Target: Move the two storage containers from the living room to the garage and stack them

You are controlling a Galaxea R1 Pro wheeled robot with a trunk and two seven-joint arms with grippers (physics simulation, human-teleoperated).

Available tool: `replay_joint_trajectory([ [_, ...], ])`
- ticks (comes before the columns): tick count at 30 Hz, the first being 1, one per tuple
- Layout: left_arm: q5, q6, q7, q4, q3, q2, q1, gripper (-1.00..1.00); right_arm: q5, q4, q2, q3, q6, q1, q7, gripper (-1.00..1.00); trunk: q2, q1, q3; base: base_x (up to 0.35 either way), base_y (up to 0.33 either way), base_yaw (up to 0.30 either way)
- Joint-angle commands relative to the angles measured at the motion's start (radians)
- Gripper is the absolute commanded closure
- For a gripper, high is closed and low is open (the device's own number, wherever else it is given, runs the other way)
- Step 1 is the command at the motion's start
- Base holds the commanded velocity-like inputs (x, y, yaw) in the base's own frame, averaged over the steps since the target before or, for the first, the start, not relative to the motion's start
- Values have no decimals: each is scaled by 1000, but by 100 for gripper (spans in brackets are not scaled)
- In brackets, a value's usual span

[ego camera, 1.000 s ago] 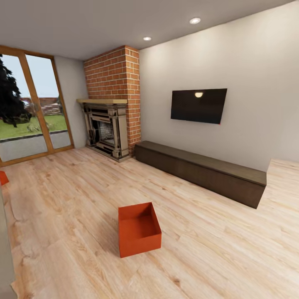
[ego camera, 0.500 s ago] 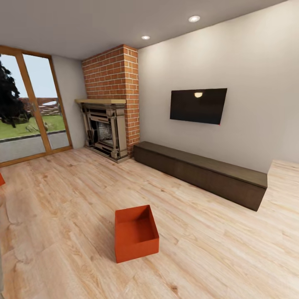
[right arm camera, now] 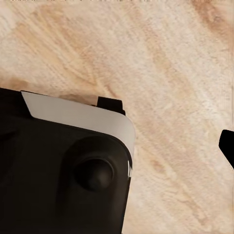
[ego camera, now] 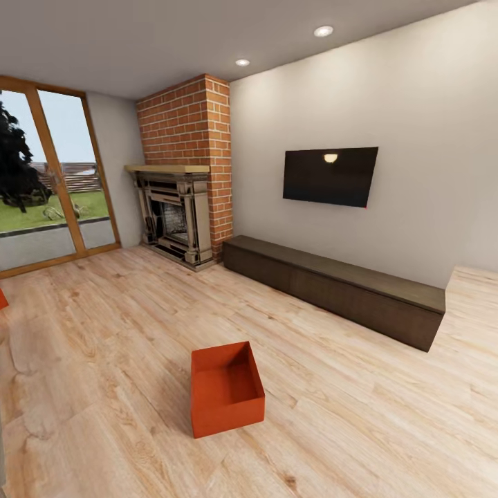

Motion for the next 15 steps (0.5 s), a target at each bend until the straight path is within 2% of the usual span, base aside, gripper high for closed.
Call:
replay_joint_trajectory([
  [1,6,-2,1,0,-3,0,0,-100,7,3,0,5,-4,-1,-5,-100,-1,0,-1,0,0,0],
  [15,5,-2,1,0,-3,0,0,-100,6,3,0,5,-5,-1,-8,-100,-1,0,-1,0,0,0],
])
